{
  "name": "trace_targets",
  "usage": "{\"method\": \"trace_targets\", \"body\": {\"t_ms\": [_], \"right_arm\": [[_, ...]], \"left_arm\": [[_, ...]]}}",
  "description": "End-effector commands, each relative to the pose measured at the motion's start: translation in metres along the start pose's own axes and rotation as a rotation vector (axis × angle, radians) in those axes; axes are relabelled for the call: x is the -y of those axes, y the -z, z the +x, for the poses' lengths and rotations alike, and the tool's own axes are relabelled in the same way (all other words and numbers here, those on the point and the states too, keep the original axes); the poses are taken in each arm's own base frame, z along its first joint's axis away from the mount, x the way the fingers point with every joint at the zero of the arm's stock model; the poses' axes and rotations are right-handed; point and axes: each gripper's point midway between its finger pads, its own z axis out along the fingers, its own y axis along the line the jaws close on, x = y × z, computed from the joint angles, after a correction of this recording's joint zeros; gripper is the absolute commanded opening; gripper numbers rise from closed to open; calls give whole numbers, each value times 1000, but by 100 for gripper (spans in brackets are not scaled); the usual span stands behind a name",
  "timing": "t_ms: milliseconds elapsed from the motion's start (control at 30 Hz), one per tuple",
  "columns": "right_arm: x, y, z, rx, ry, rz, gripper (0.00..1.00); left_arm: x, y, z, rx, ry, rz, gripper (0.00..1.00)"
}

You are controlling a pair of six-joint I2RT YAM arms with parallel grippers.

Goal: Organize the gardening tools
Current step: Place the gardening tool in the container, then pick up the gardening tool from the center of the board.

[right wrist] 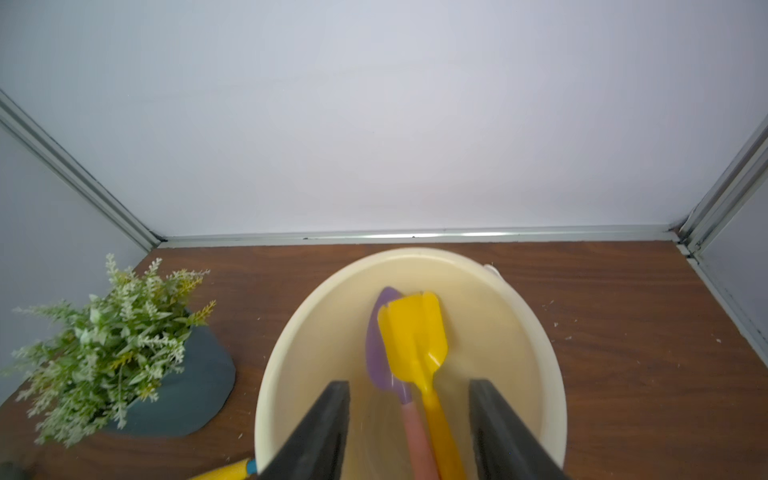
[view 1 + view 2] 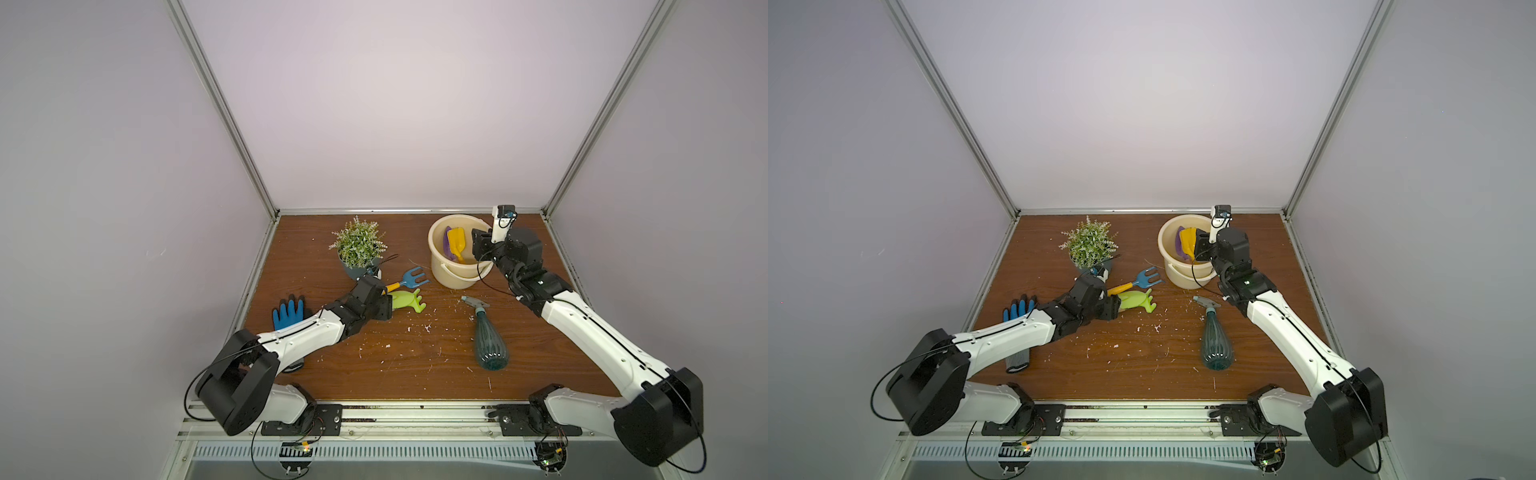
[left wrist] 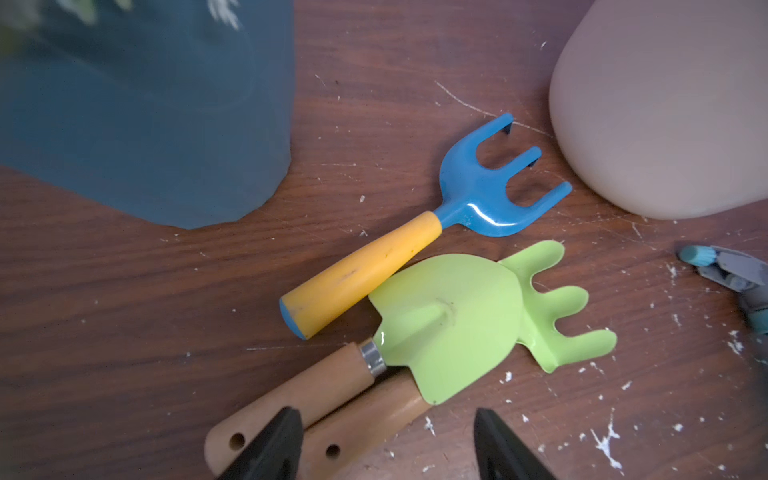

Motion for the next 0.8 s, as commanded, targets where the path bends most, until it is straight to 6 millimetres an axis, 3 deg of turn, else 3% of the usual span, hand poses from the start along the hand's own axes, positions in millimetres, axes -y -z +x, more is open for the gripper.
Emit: {"method": "trace_targets", "body": {"t_ms": [0, 333, 767], "right_arm": [[-3, 14, 22, -50, -37, -39, 53], [6, 38, 47, -80, -42, -42, 53], [-1, 48, 46, -81, -56, -95, 53]], "left_arm": [[12, -8, -12, -30, -35, 33, 69], [30, -45, -29, -111, -128, 19, 69], [12, -79, -32, -158, -180, -53, 66]]}}
